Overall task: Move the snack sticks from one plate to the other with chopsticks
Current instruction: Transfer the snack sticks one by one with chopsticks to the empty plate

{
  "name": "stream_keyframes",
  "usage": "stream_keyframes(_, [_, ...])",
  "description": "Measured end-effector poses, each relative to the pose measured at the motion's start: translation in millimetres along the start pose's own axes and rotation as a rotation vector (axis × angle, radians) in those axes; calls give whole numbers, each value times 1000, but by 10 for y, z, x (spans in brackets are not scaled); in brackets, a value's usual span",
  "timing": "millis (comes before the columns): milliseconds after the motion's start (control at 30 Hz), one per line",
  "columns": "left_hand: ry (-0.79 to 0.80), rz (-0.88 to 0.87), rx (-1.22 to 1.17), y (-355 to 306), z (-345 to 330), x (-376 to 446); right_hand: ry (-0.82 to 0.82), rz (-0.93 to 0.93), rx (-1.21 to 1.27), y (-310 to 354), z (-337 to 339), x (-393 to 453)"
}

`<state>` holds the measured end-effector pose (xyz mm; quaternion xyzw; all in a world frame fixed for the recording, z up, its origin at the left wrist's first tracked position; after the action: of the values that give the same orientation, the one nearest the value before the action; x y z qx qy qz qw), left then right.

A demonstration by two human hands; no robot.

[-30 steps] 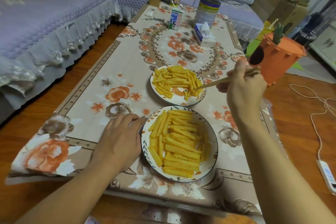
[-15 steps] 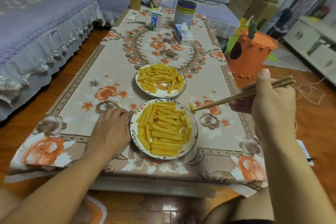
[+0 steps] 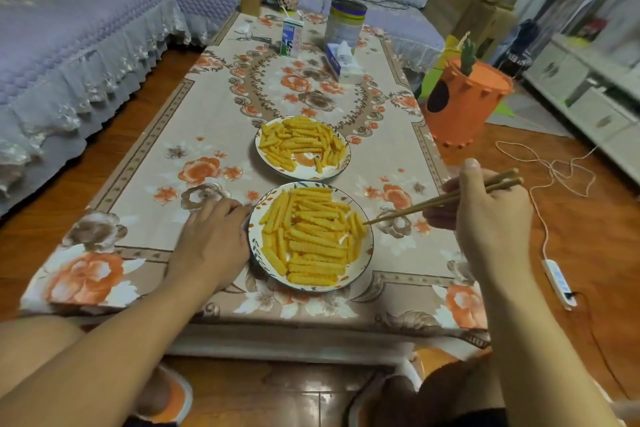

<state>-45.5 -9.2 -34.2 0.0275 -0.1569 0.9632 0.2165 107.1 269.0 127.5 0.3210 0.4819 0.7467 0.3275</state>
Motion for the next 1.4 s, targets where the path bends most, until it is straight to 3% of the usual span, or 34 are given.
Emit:
stream_keyframes(367, [-11, -10, 13, -20, 1, -7, 197, 24, -68, 83, -223, 438])
stream_keyframes(567, [-4, -3, -31, -9, -13, 9, 116, 134, 182, 184, -264, 813])
stream_keyframes(767, [51, 98, -189, 93, 39, 135, 175, 125, 207, -243, -770, 946])
stream_keyframes(900, [43, 98, -131, 9, 31, 135, 187, 100, 272, -339, -958, 1021])
stream_keyframes(1033, [3, 94, -68, -48, 53, 193, 209, 165, 239, -398, -1110, 1033])
stream_keyframes(1233, [-123, 103, -213, 68, 21, 292, 225, 238, 181, -450, -1209, 1001])
stream_keyframes(1400, [-112, 86, -213, 58, -24, 365, 183, 362, 89, -466, -1203, 991])
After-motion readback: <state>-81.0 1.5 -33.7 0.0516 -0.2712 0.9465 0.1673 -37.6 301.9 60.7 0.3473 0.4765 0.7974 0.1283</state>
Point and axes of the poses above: each hand's wrist, its own x-axis towards the middle knuckle, its own z-axis out of the back of the hand, y = z × x, the point moved 2 cm from there along x, towards the middle knuckle
